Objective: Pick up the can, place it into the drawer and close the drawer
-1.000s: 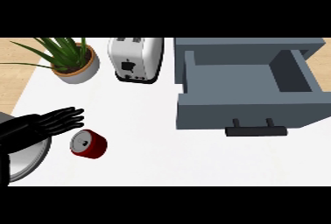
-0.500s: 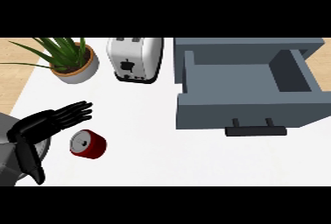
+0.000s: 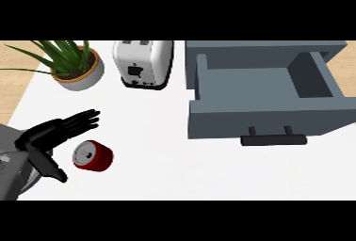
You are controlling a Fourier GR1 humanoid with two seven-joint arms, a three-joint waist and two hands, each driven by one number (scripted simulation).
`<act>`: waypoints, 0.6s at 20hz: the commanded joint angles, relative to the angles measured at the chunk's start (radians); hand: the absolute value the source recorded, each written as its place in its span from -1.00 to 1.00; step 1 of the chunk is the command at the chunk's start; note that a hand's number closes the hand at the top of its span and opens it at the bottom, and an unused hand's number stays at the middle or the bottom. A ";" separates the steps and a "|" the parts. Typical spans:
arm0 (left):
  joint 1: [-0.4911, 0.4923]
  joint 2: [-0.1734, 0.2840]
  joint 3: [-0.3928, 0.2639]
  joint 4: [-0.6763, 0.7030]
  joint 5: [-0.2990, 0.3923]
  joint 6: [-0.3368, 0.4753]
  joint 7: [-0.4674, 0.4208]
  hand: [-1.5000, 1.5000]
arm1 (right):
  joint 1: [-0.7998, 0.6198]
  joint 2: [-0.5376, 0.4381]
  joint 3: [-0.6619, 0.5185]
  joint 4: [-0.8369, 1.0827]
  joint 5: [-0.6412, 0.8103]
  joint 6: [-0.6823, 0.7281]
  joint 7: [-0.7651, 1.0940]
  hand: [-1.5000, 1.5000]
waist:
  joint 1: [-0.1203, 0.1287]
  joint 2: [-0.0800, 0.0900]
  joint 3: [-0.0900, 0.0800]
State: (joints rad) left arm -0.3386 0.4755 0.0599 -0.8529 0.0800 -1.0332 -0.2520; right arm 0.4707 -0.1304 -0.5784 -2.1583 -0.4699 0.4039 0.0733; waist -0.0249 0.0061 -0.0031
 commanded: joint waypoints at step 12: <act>-0.052 -0.034 -0.131 0.245 -0.172 -0.010 -0.339 -1.00 | 0.035 0.008 -0.034 -0.058 -0.055 0.037 0.048 -1.00 | -0.012 0.002 -0.001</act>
State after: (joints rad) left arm -0.3886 0.4454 -0.0424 -0.6648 -0.0674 -0.9053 -0.4282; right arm 0.4762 -0.1398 -0.6094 -2.1836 -0.5143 0.4295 0.1105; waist -0.0350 0.0088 -0.0032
